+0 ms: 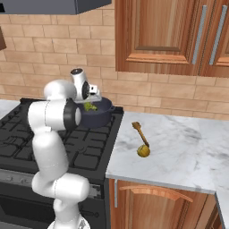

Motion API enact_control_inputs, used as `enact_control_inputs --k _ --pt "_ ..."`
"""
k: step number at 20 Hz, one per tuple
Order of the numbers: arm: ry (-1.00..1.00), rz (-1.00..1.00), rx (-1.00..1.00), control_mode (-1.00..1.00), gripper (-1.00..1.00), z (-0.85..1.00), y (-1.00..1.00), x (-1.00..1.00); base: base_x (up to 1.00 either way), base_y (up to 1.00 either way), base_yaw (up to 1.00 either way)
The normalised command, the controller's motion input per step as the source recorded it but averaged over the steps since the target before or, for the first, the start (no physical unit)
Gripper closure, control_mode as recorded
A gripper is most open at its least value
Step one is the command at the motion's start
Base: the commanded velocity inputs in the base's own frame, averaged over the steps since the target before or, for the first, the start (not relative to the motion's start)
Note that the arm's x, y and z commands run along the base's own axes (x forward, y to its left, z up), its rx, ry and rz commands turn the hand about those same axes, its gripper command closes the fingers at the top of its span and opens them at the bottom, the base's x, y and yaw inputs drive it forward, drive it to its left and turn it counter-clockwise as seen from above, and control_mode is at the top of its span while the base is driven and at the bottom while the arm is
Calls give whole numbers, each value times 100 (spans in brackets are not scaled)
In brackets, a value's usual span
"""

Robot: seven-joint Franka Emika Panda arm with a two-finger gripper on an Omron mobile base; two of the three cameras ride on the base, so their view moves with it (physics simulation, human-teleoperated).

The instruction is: Put the squash and broccoli in the pot. Retrieve the spatula and lightly stir the vegetables in the pot.

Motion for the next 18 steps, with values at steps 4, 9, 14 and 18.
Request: enact_control_inputs --k 4,9,14,18 --pt "10 1 0 -100 100 -30 0 28 0 0 0" --pt "11 2 0 -100 100 -24 0 33 0 0 0" --pt "7 3 0 -100 100 -19 0 26 0 0 0" --pt "3 3 0 -100 100 -15 0 24 0 0 0"
